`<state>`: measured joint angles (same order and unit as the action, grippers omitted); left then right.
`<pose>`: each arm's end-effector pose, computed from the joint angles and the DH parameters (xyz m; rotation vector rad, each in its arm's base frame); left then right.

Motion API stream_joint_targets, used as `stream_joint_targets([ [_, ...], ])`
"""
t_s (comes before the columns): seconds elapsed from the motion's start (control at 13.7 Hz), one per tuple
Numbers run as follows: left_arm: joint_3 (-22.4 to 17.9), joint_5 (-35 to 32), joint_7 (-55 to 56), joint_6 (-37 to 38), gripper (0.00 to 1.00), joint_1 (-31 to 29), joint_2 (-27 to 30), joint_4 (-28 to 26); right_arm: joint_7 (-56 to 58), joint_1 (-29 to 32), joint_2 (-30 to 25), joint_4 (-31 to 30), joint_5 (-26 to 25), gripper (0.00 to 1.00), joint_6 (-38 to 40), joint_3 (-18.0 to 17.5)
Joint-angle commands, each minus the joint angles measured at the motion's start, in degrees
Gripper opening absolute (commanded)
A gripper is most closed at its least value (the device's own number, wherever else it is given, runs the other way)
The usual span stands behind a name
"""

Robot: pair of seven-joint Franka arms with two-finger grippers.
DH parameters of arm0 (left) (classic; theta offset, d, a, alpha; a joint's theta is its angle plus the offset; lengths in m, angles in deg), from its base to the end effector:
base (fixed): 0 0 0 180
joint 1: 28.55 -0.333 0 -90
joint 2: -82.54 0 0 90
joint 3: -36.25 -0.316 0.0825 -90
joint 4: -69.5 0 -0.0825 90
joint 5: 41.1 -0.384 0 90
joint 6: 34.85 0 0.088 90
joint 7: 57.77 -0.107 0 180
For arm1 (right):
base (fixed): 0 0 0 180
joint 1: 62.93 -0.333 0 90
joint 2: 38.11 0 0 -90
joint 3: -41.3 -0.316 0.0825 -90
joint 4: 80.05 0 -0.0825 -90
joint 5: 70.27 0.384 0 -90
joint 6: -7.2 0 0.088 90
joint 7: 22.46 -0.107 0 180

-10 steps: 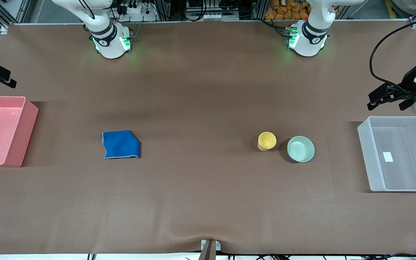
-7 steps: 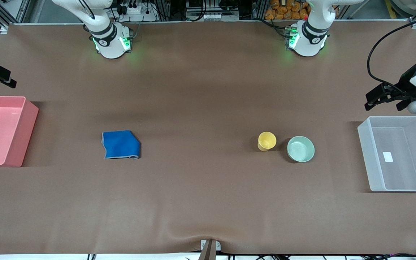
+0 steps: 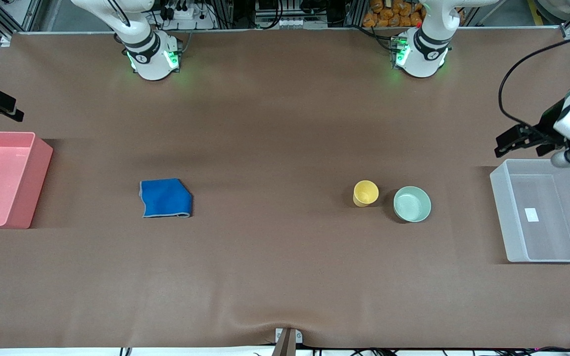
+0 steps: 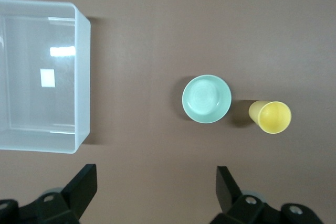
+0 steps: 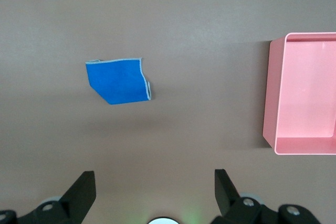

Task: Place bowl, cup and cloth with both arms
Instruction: 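Move the left gripper from rest toward the mint-green bowl, then lower the left gripper onto the bowl rim while the right gripper reaches the cloth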

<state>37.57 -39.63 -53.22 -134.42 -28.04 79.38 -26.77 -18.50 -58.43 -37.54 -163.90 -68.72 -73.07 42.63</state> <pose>0.5800 -0.0206 0.5557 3.1139 0.0806 0.0015 0.5374 -0.0515 0.6546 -3.1067 0.0451 0.1086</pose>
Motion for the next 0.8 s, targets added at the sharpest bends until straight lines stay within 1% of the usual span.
stream_joint_targets([
  [0.0, 0.8, -1.1, 1.1, -3.9, 1.00, -1.0, -6.7, 1.0, 0.2, -0.4, 0.0, 0.0, 1.0, 1.00, -0.1, 0.2],
  [0.29, 1.0, -0.7, 1.7, -14.0, 1.00, -1.1, -14.7, 0.9, 0.3, -1.2, 2.7, 0.3, 1.0, 1.00, -0.2, 0.2],
  [0.58, 1.3, -0.7, 1.5, -22.0, 1.00, -0.6, -21.9, 0.3, 0.2, -0.9, 5.3, 0.6, 1.4, 1.00, -0.3, 0.2],
  [0.73, 1.4, -0.3, 1.6, -27.2, 1.00, -0.2, -23.5, -2.2, 0.2, -0.9, 6.7, 0.6, 1.4, 1.00, -0.3, 0.2],
])
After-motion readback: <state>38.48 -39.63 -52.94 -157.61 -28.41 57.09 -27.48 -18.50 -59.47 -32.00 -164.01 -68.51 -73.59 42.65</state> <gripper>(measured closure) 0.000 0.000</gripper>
